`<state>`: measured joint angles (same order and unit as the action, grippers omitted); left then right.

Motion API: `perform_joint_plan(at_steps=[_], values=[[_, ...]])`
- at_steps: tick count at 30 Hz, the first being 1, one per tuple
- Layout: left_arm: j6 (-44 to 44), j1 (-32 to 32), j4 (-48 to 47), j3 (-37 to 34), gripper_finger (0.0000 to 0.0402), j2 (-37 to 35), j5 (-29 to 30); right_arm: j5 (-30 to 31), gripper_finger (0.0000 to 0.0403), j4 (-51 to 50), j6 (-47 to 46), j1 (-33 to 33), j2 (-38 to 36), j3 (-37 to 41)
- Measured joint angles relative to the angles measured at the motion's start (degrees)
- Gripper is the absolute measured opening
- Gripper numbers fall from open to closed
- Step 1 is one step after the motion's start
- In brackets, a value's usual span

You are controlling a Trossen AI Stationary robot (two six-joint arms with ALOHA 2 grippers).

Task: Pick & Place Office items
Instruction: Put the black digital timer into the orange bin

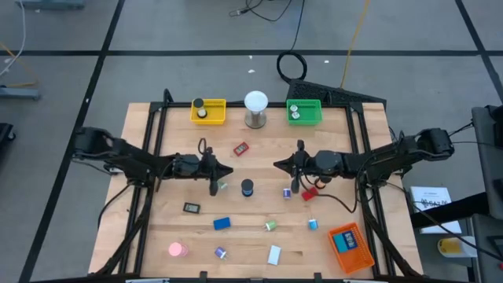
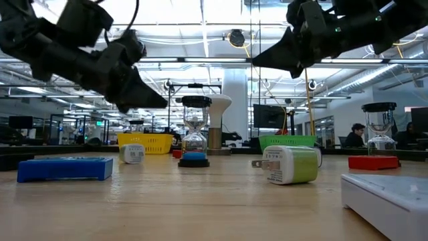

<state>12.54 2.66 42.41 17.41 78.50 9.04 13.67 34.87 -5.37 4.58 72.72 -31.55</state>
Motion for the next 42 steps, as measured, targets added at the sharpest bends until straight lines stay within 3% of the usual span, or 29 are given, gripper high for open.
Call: perform_joint_plan(at_steps=[6,11,19,22,27,31,42], values=[[0.25,2.75,-7.6,0.0,0.003,-9.18,1.52,-0.02,0.0001,1.25,1.16,0.0,-0.01,-0.01],[2.58,4.05,-8.57,0.07,0.003,-10.48,-1.85,-0.08,0.0001,3.2,2.35,0.0,-0.04,0.0],[-0.21,4.99,-11.76,1.16,0.003,-12.59,2.59,-0.24,0.0001,3.04,3.04,0.0,-0.04,0.0],[-0.2,6.76,-20.29,4.2,0.003,-14.84,2.94,-0.26,0.0001,3.07,3.04,0.0,-0.04,-0.01],[0.19,12.75,-42.69,12.98,0.003,-15.96,7.18,-0.26,0.0001,2.99,1.66,0.0,-0.03,0.0],[5.07,17.14,-57.01,19.72,0.003,-15.97,7.79,-0.28,0.0001,3.01,1.49,0.02,-0.04,0.0],[21.6,22.4,-73.34,23.63,0.0043,-15.48,5.41,-0.28,0.0001,2.58,1.44,0.02,-0.02,0.0]])
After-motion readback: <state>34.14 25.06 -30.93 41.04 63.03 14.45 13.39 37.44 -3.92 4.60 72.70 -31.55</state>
